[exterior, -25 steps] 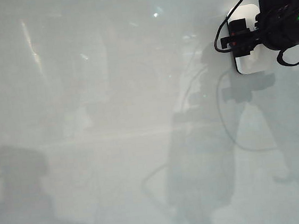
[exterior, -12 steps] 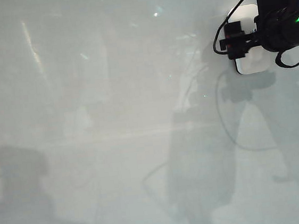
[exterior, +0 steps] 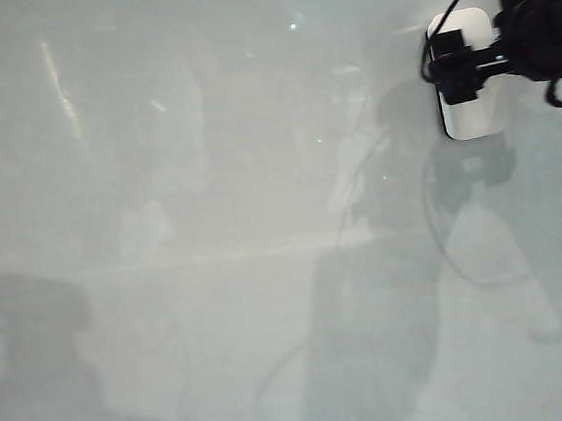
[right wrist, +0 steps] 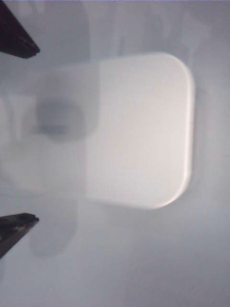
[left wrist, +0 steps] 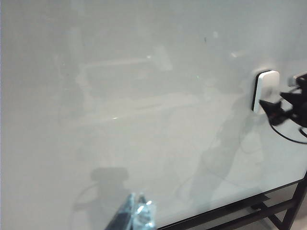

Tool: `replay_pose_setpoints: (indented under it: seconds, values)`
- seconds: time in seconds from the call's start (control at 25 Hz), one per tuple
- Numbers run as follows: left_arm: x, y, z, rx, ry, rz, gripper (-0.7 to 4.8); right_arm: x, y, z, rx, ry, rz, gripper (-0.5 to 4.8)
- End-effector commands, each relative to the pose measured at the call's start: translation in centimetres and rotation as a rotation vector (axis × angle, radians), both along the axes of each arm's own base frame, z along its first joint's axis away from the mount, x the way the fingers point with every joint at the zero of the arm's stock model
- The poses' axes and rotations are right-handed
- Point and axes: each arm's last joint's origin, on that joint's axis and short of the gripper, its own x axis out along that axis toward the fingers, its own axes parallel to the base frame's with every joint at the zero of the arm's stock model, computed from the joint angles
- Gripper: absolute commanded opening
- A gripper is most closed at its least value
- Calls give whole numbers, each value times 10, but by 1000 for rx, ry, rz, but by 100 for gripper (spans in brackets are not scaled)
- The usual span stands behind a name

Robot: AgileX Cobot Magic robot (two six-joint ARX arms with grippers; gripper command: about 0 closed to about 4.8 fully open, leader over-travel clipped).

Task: Grab the whiteboard eraser that is attached to the surface of the whiteboard and use it to clean the writing on the whiteboard.

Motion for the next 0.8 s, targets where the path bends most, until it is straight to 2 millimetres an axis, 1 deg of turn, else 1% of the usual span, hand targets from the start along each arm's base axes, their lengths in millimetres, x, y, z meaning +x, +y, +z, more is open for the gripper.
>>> replay_pose_setpoints:
  seconds: [0.04,0.12,0.16,0.2,0.24,0.28,0.44,0.68,0.8]
  values:
    - [-1,0,1,1,-8,-2,-5,-28,-7,-1,27,-27,11,388]
    - [-1,0,1,1,-8,-2,-5,-44,-10,-3,53,-38,34,318]
    - [-1,0,1,1,-8,-2,-5,-60,-14,-4,77,-55,62,223]
    - [-1,0,1,1,-8,-2,-5,-77,-17,-6,90,-61,105,84]
    - [-1,0,1,1,-8,-2,-5,-83,-18,-7,88,-58,125,22]
    - [-1,0,1,1,-8,-2,-5,-90,-20,-9,83,-44,147,-9]
    - [-1,0,1,1,-8,-2,-5,-110,-24,-9,73,16,163,-8]
    - [-1,0,1,1,-8,-2,-5,-128,-29,-6,67,49,161,-8]
    - [-1,0,1,1,-8,-2,-5,-138,-32,-9,68,43,159,-8]
